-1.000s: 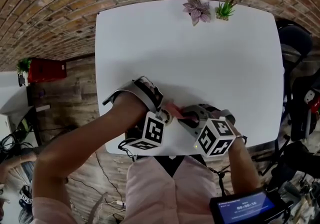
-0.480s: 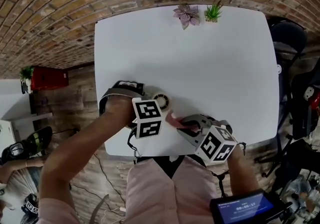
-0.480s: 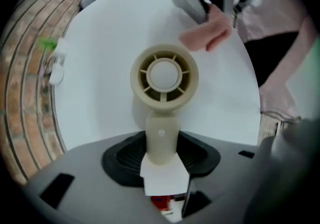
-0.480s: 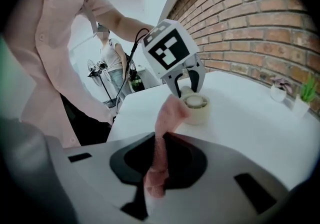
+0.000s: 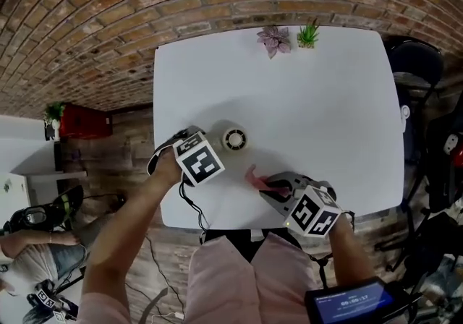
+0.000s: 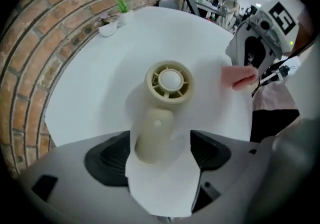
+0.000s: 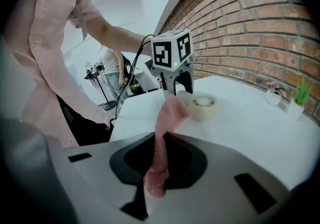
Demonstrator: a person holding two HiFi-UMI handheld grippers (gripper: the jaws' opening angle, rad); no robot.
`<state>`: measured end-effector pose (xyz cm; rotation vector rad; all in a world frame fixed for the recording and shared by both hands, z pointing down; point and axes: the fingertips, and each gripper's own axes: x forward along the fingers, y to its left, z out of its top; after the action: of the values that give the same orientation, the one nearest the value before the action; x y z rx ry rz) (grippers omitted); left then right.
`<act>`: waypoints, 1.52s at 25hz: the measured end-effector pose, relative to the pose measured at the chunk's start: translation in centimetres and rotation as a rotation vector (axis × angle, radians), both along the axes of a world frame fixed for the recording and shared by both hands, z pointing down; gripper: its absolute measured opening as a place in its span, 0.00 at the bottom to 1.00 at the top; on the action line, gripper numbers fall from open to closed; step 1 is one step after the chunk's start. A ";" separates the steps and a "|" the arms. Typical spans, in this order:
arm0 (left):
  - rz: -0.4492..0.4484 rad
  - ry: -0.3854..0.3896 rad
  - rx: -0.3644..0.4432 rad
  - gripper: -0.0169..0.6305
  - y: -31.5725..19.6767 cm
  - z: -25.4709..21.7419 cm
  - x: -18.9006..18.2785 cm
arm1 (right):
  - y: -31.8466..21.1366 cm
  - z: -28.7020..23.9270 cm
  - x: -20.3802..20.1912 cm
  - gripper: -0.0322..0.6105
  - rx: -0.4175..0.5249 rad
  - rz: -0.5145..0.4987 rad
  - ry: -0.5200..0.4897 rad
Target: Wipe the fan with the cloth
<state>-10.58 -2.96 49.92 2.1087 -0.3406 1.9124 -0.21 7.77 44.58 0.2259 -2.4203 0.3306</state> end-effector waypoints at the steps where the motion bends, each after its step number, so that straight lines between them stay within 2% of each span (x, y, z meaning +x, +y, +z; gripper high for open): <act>1: -0.024 0.044 0.002 0.62 0.2 -0.4 0.1 | 0.0 -0.1 0.0 0.11 0.004 0.000 -0.003; 4: -0.068 0.156 0.036 0.62 0.5 -1.7 -0.6 | 0.1 -0.6 0.0 0.11 0.017 0.005 -0.008; 7: -0.064 0.191 0.036 0.62 0.9 -1.3 -2.7 | 0.2 -0.8 0.2 0.11 0.022 0.012 -0.007; 11: 0.014 0.172 -0.026 0.63 1.6 0.2 -4.0 | 0.8 -1.1 0.3 0.11 0.016 0.016 -0.005; 17: 0.203 0.103 -0.112 0.63 1.3 0.5 -4.4 | 1.1 -1.0 0.5 0.11 0.009 0.025 0.016; 24: 0.334 -0.033 -0.120 0.63 1.9 0.9 -4.6 | 1.2 -1.0 0.7 0.11 0.015 0.032 0.018; 33: 0.433 0.114 -0.285 0.63 9.3 -0.9 2.0 | 1.3 -1.4 2.3 0.11 0.027 0.088 0.019; 38: 0.508 0.175 -0.300 0.63 11.9 -1.1 6.5 | 1.8 -1.5 3.6 0.11 0.031 0.133 0.021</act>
<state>-4.08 8.95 48.78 2.2710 0.5359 1.8470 3.42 9.59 43.09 0.4035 -2.3960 0.3486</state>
